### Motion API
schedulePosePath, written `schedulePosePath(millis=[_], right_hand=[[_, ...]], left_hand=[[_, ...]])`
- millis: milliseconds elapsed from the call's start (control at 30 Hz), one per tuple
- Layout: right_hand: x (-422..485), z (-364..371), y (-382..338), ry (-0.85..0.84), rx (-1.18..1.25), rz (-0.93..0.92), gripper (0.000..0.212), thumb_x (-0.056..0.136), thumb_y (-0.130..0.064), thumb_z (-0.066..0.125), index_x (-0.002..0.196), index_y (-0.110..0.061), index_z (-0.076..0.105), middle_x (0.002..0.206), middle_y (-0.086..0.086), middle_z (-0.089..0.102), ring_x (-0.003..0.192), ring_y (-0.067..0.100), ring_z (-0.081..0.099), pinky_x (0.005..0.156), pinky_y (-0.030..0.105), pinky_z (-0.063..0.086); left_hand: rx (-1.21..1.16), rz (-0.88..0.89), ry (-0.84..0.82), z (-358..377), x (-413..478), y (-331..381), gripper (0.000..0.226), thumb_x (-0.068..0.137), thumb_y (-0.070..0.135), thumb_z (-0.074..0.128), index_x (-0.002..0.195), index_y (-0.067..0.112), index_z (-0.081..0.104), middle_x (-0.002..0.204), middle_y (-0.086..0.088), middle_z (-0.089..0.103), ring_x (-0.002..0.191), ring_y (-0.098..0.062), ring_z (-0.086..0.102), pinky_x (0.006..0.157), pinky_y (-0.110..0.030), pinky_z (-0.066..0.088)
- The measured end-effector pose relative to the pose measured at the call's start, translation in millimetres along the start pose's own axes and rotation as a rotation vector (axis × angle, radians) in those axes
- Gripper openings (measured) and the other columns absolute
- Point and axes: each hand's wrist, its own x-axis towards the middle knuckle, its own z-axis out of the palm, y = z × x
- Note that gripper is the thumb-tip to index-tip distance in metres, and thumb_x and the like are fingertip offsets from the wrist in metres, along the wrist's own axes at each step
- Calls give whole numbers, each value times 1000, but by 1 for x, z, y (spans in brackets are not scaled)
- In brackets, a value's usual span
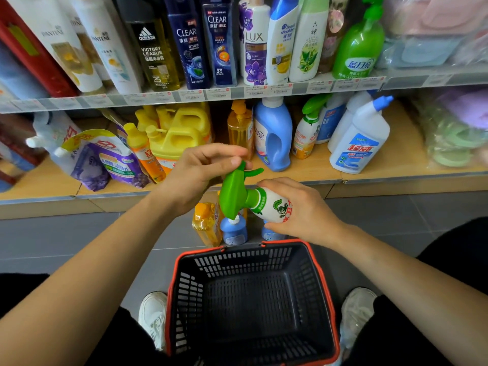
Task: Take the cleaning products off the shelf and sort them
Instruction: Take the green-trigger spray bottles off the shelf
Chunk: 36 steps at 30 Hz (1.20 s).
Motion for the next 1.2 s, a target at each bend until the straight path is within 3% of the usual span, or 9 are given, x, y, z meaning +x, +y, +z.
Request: schedulePosePath(millis=[200, 300, 467, 633, 800, 933, 1067, 1200], right_hand=[[-2, 1, -1, 30, -143, -13, 86, 64, -27, 90, 142, -28, 53, 133, -6, 58, 114, 23, 61, 85, 47, 54], [-1, 1, -3, 51, -182, -8, 85, 65, -26, 91, 142, -26, 54, 133, -4, 58, 113, 24, 61, 85, 46, 54], [-2, 1, -2, 23, -161, -22, 86, 64, -26, 91, 141, -27, 53, 134, -5, 58, 115, 22, 61, 86, 46, 54], [-2, 2, -3, -11, -35, -10, 85, 61, -29, 88, 137, -40, 50, 128, -12, 59, 113, 16, 61, 84, 48, 54], [0, 2, -5, -23, 56, 18, 87, 60, -30, 89, 134, -50, 49, 117, -13, 61, 106, 10, 61, 84, 41, 54], [3, -1, -3, 19, 170, 97, 83, 59, -27, 94, 133, -35, 58, 119, -13, 66, 108, 4, 63, 89, 36, 54], [8, -4, -5, 77, 369, 199, 79, 60, -26, 96, 130, -23, 60, 115, -9, 72, 103, 4, 68, 86, 25, 56], [12, -9, -5, 100, 543, 271, 66, 66, -18, 93, 125, -22, 64, 111, -4, 74, 101, 12, 71, 84, 31, 59]], left_hand=[[649, 336, 233, 8, -4, 4, 12, 86, 14, 80, 97, 10, 79, 86, -7, 78, 82, -23, 74, 75, -42, 61], [717, 390, 298, 11, -6, 5, 15, 83, 19, 83, 94, 10, 78, 84, -3, 76, 76, -17, 72, 71, -38, 61], [525, 262, 163, 3, -3, 6, 24, 83, 22, 75, 96, 2, 76, 92, -16, 76, 90, -35, 71, 81, -49, 58], [264, 133, 82, -1, 1, 2, 17, 85, 18, 70, 94, 4, 74, 93, -9, 79, 92, -21, 74, 85, -30, 59], [195, 78, 30, -1, 2, -3, 25, 90, 21, 63, 112, 11, 72, 107, -13, 77, 102, -27, 72, 87, -37, 59], [116, 65, 113, 3, 4, -5, 31, 96, 9, 61, 126, 14, 67, 108, -27, 72, 101, -24, 71, 87, -32, 59], [41, -37, 88, 10, 2, -10, 28, 99, 16, 57, 124, 20, 67, 111, -8, 75, 98, -19, 71, 81, -30, 58], [81, -123, 116, 19, -1, -19, 22, 101, 23, 55, 115, 16, 72, 111, -6, 77, 94, -19, 72, 78, -28, 56]])
